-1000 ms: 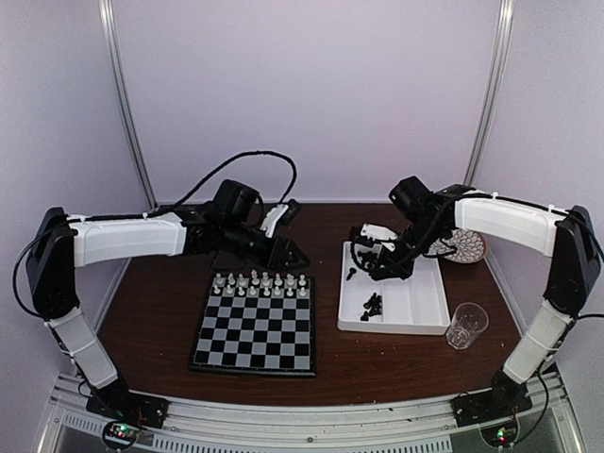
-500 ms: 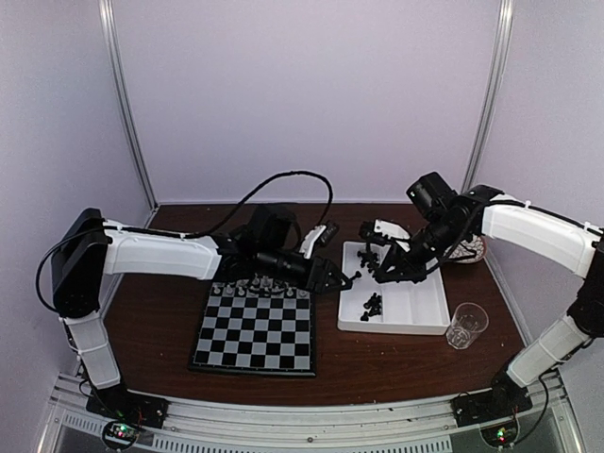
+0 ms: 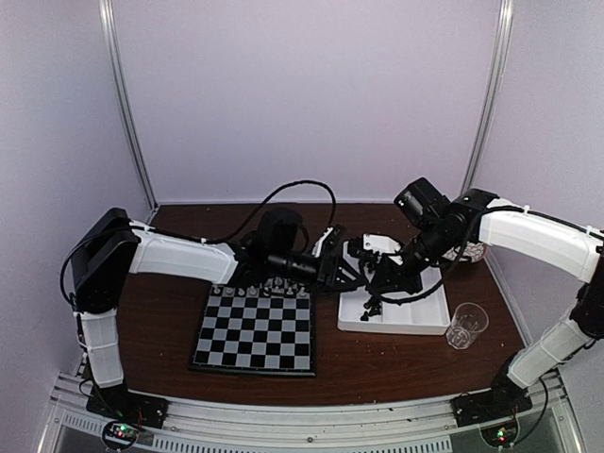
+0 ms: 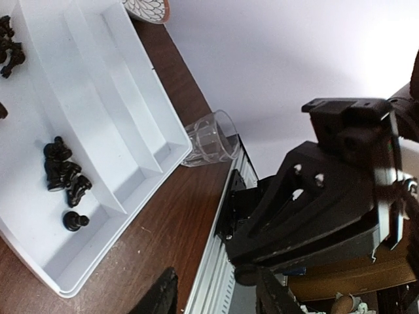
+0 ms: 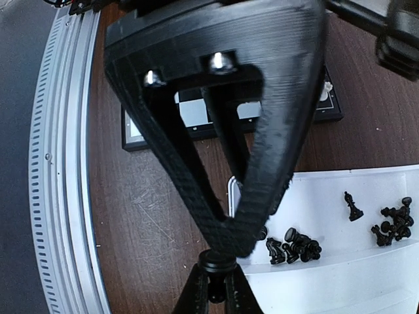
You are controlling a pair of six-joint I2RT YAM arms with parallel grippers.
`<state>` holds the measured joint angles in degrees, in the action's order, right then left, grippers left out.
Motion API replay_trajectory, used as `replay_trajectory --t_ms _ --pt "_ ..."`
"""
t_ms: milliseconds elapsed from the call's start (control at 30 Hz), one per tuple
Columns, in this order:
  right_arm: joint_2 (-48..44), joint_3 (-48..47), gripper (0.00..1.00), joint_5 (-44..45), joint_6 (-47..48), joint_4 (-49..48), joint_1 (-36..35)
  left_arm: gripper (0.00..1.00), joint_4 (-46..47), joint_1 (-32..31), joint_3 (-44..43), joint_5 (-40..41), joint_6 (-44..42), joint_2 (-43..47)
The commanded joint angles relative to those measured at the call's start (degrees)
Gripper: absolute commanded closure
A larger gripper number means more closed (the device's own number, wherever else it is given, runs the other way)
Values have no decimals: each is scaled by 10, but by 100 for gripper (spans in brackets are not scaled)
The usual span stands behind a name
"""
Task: Set up the chess pieces on the board
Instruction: Pass from the right arm to the left
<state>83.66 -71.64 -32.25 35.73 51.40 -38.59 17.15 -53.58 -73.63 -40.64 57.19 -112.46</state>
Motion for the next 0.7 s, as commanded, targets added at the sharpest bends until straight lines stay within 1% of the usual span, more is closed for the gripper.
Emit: replay_trajectory --t_ms 0,100,167,333,667 --pt "-12 -11 96 20 7 7 -7 59 87 -1 -19 -47 51 -21" --pt "-10 -12 96 27 8 7 -7 60 145 -2 -10 -63 100 -34" --pt "-9 -12 97 28 7 6 -7 62 160 -1 -11 -71 117 -43" --pt "-7 -16 97 25 2 1 -7 65 156 -4 -14 -79 118 -50" --pt "2 -18 96 28 -2 -4 -7 77 155 -9 -22 -97 124 -59"
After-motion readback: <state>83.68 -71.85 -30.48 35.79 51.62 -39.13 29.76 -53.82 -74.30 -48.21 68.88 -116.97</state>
